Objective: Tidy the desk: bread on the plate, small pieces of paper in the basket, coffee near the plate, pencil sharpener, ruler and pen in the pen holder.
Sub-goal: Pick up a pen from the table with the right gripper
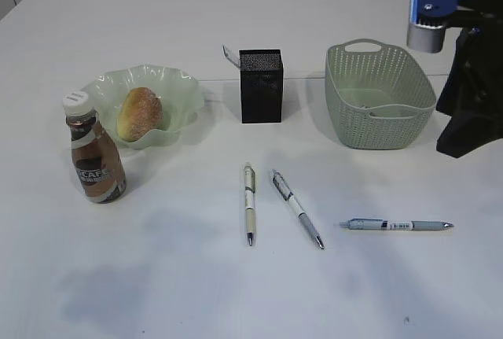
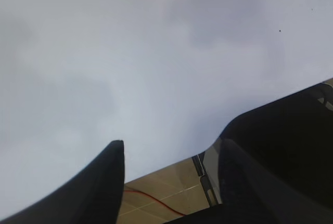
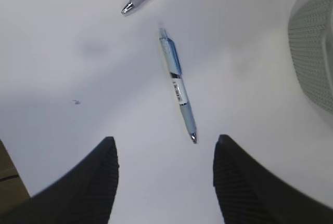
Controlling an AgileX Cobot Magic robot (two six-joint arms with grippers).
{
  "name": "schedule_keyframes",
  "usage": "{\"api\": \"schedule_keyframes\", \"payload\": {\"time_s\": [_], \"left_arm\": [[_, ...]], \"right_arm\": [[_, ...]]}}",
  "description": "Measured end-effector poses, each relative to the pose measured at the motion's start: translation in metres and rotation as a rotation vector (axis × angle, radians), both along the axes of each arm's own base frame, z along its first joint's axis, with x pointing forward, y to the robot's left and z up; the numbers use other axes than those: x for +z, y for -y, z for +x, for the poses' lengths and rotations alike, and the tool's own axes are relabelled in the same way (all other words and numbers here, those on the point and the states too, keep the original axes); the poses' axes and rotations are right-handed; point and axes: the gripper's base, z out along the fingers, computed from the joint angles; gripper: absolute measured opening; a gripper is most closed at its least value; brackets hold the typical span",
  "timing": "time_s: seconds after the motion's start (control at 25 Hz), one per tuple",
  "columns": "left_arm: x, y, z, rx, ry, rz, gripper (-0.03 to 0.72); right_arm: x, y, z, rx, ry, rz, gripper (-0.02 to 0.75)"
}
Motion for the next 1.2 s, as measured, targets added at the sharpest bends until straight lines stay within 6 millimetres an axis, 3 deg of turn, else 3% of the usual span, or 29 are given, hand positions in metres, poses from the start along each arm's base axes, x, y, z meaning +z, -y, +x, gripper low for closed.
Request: {"api": "schedule_keyframes", "payload": {"time_s": [0.64, 1.04, 1.2], "left_arm": [[0.001, 0.001, 0.002, -0.002, 0.020, -0.013, 0.402], [0.001, 0.003, 0.002, -0.001, 0.025, -0.032, 0.402], [0.001, 0.004, 0.002, 0.001, 0.021, -0.046, 0.402]], "right_arm": [[-0.059, -0.013, 0.034, 0.046, -0.170, 0.027, 0.459], [-0.059, -0.019, 0.043, 0.138, -0.064, 0.077, 0.459], [-0.069, -0.020, 0.048, 0.182, -0.083, 0.066, 0.459]]}}
